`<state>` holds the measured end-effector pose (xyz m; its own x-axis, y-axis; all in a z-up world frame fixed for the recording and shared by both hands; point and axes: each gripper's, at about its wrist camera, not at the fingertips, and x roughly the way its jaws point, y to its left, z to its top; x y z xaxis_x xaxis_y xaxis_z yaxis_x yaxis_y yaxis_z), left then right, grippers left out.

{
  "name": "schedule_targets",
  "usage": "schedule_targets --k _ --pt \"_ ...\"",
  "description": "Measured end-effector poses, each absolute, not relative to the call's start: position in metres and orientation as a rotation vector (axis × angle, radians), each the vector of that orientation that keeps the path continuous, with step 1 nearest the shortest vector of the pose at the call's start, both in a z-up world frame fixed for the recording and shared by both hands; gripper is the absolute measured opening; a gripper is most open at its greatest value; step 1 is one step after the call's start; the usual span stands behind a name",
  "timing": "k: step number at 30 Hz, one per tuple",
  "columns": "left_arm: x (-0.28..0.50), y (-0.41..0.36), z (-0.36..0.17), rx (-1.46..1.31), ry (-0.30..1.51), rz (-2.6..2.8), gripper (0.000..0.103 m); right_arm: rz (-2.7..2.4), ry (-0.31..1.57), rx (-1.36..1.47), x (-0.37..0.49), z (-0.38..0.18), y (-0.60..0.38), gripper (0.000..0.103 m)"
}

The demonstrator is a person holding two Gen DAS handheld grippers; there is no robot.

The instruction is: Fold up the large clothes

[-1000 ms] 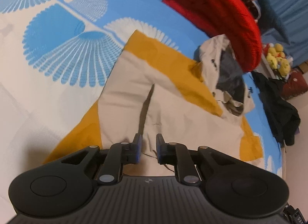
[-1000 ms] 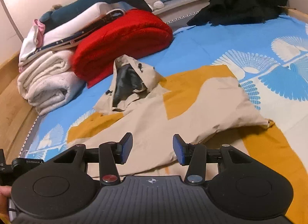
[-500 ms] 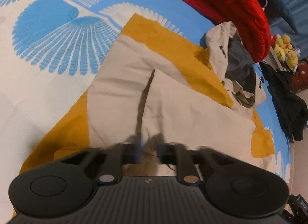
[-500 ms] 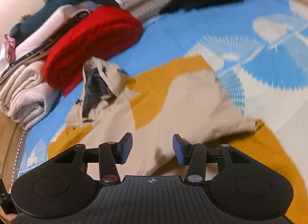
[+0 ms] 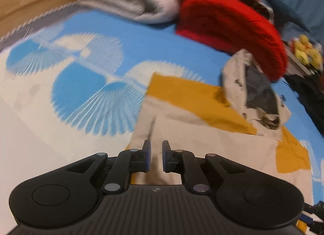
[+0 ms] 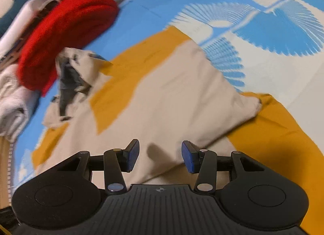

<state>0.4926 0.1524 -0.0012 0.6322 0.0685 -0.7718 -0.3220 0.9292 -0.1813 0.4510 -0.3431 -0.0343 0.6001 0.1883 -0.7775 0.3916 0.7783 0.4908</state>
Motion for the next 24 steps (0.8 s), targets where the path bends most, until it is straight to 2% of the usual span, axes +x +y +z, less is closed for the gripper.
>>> schedule_targets --k 3,7,9,11,13,15,18,20,22,24 --pt "0.502 0.150 -0.017 -0.379 0.916 0.142 0.025 -0.181 0.967 0.684 0.452 -0.041 -0.344 0.048" --pt "0.511 0.166 -0.064 -0.529 1.094 0.193 0.027 -0.214 0.966 0.668 0.451 -0.040 -0.344 0.049" --pt "0.512 0.163 -0.062 -0.497 1.085 0.211 0.027 -0.198 0.920 0.619 0.450 -0.029 -0.336 0.049" --pt "0.512 0.156 -0.050 -0.460 1.041 0.183 0.032 -0.147 0.857 0.581 0.448 -0.016 -0.326 0.049" --pt "0.513 0.150 -0.044 -0.418 0.999 0.153 0.041 -0.071 0.788 0.530 0.447 -0.004 -0.316 0.049" --pt "0.516 0.150 -0.054 -0.426 1.037 0.160 0.043 -0.021 0.765 0.498 0.451 -0.001 -0.310 0.049" --pt "0.513 0.157 -0.068 -0.495 1.096 0.203 0.042 -0.024 0.867 0.577 0.460 -0.023 -0.317 0.049" --pt "0.514 0.152 -0.055 -0.461 1.077 0.201 0.042 -0.102 0.981 0.599 0.465 -0.041 -0.324 0.048" --pt "0.511 0.144 -0.036 -0.413 1.016 0.185 0.043 -0.164 1.016 0.602 0.464 -0.044 -0.331 0.048" --pt "0.507 0.135 -0.020 -0.359 0.967 0.173 0.051 -0.171 0.988 0.595 0.463 -0.034 -0.331 0.048"
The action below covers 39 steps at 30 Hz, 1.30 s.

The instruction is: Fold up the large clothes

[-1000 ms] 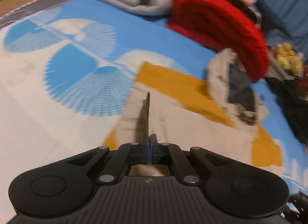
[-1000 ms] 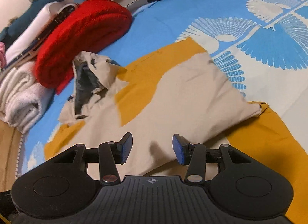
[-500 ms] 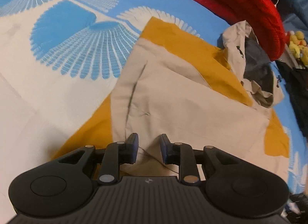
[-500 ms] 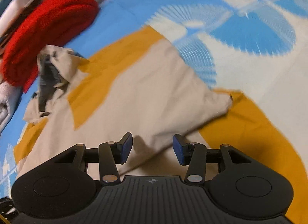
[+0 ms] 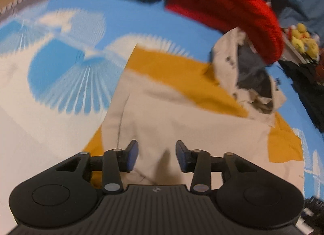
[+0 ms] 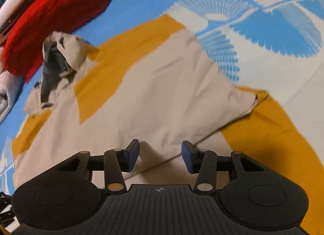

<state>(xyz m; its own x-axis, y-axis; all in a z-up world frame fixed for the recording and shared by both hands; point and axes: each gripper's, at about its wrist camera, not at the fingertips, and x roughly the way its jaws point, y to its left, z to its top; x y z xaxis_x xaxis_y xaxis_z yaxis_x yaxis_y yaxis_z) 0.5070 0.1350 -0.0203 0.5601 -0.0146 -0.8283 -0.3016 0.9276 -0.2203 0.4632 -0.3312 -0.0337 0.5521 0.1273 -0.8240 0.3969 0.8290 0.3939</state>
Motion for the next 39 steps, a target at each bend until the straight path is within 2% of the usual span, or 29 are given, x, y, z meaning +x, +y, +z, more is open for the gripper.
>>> schedule_targets --k 5,10,13,19,23,29,32,33,36,37,39 --pt "0.498 0.113 0.009 -0.284 0.850 0.130 0.054 -0.135 0.860 0.456 0.453 0.007 -0.317 0.048" --pt "0.475 0.085 0.043 -0.180 0.672 0.063 0.078 -0.102 0.740 0.316 0.429 0.042 -0.311 0.049" --pt "0.460 0.070 0.057 -0.138 0.586 0.046 0.084 -0.091 0.692 0.259 0.414 0.053 -0.310 0.049" --pt "0.439 0.045 0.079 -0.071 0.488 0.022 0.084 -0.075 0.667 0.238 0.391 0.060 -0.317 0.049" --pt "0.427 0.032 0.102 -0.073 0.496 0.002 0.083 -0.058 0.651 0.222 0.381 0.067 -0.321 0.049" --pt "0.427 0.006 0.170 -0.123 0.540 0.024 0.082 -0.052 0.630 0.217 0.382 0.076 -0.332 0.049" --pt "0.454 -0.011 0.205 -0.167 0.523 -0.044 0.082 -0.044 0.602 0.216 0.383 0.079 -0.342 0.049" --pt "0.472 -0.016 0.213 -0.180 0.524 -0.064 0.080 -0.050 0.605 0.210 0.385 0.078 -0.344 0.049" --pt "0.536 -0.024 0.216 -0.228 0.582 -0.073 0.063 -0.061 0.629 0.249 0.393 0.073 -0.353 0.048" --pt "0.561 -0.024 0.211 -0.243 0.608 -0.061 0.055 -0.059 0.634 0.262 0.395 0.072 -0.356 0.048" --pt "0.609 -0.022 0.194 -0.280 0.677 -0.033 0.038 -0.056 0.640 0.276 0.400 0.070 -0.359 0.041"
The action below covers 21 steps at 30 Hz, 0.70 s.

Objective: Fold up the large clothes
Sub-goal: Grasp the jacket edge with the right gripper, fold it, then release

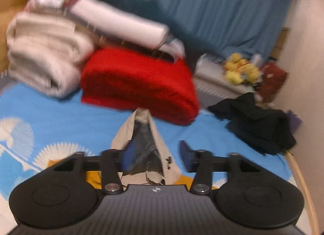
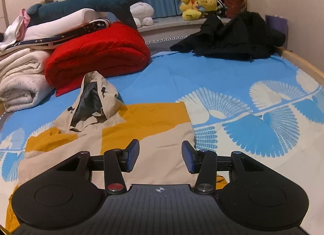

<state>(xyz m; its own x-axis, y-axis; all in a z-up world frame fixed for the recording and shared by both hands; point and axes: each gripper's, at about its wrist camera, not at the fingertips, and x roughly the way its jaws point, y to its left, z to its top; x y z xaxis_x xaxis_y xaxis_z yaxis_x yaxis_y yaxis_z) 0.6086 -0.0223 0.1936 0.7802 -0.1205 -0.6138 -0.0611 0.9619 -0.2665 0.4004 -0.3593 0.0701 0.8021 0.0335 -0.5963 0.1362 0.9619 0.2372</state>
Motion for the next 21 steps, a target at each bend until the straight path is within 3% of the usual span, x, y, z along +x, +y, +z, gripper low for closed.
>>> schedule_targets --k 2,4,7,11,13,15,21 --pt "0.661 -0.019 0.167 -0.283 0.737 -0.025 0.035 -0.045 0.644 0.295 0.406 0.068 -0.363 0.017" --pt "0.708 -0.015 0.136 -0.243 0.779 0.009 0.035 -0.036 0.649 0.314 0.412 0.065 -0.367 0.006" --pt "0.770 -0.012 0.091 -0.198 0.820 -0.007 0.035 -0.051 0.659 0.290 0.421 0.057 -0.367 0.005" --pt "0.832 -0.003 0.042 -0.175 0.813 0.005 0.042 -0.076 0.719 0.284 0.432 0.043 -0.370 0.006" --pt "0.858 0.001 0.023 -0.177 0.806 0.020 0.059 -0.081 0.740 0.265 0.432 0.037 -0.370 0.006" --pt "0.885 0.003 0.004 -0.179 0.797 0.047 0.066 -0.092 0.765 0.239 0.433 0.030 -0.369 0.006" --pt "0.928 -0.004 -0.042 -0.138 0.788 0.086 0.066 -0.131 0.796 0.226 0.436 0.017 -0.376 0.006"
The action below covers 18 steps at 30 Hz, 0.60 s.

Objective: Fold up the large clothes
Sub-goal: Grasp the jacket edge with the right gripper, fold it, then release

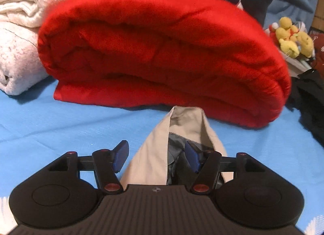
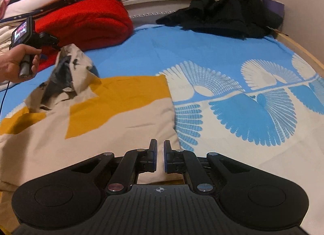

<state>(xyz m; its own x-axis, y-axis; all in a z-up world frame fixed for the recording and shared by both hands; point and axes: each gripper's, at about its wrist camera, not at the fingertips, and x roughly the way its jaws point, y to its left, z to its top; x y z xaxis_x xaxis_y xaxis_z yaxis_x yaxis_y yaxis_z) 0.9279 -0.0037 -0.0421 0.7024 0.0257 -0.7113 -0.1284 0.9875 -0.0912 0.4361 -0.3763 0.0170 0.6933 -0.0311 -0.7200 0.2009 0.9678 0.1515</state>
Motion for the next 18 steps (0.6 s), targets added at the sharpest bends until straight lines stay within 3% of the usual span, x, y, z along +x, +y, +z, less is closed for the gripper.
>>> schedule_targets --k 2,4,5,11,18 --pt "0.932 -0.008 -0.049 -0.097 0.782 0.106 0.054 -0.141 0.806 0.231 0.438 0.013 -0.377 0.006" --pt "0.935 -0.011 -0.054 -0.049 0.784 0.102 0.009 -0.143 0.810 0.237 0.439 0.013 -0.377 0.006" --pt "0.933 -0.011 -0.054 -0.030 0.791 0.094 0.004 -0.140 0.808 0.240 0.439 0.014 -0.376 0.006" --pt "0.869 -0.017 -0.006 0.013 0.691 -0.035 0.002 -0.145 0.793 0.263 0.436 0.022 -0.379 0.006" --pt "0.625 -0.029 0.073 0.185 0.520 -0.335 0.002 -0.145 0.705 0.342 0.425 0.054 -0.394 0.006"
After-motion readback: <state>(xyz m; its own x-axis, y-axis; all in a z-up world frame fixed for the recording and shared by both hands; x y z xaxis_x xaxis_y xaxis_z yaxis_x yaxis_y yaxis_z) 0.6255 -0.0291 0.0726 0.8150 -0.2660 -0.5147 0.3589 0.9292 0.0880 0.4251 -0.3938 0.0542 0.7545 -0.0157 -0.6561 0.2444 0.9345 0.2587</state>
